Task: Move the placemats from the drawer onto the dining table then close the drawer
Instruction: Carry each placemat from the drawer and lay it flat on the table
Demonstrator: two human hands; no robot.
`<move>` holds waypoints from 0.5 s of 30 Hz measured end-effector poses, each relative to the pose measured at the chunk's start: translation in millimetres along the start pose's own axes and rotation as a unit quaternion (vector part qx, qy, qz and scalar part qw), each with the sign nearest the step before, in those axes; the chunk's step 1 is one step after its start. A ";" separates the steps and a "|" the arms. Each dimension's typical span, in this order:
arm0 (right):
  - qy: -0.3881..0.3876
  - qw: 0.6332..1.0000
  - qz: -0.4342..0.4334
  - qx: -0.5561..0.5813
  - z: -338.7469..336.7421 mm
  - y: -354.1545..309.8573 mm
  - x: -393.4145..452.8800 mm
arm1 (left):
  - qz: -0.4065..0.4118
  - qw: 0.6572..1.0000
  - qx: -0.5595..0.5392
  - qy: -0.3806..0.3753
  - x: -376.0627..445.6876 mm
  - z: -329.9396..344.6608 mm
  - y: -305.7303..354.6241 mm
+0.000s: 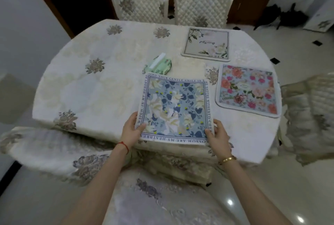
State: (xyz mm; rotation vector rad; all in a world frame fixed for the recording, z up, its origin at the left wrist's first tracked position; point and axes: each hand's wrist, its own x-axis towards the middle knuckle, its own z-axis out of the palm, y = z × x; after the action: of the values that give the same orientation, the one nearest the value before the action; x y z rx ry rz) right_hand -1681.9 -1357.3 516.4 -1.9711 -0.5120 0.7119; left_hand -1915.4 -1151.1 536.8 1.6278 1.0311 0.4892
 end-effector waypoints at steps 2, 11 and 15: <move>0.024 1.000 0.012 -0.014 12.3 2.9 7.0 | -0.006 1.000 0.009 -0.028 23.2 -1.7 -9.1; 0.072 0.993 0.094 -0.013 43.3 80.9 39.8 | -0.028 0.994 0.020 -0.102 72.9 9.4 -38.6; 0.096 0.990 0.105 -0.013 47.5 83.4 37.1 | -0.042 0.993 0.020 -0.113 74.3 11.6 -49.4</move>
State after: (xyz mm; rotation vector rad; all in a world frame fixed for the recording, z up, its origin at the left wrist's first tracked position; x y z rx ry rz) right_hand -1680.7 -1343.0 414.5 -2.1119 -0.1997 0.6364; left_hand -1885.1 -1095.3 473.0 1.6250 0.9403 0.2233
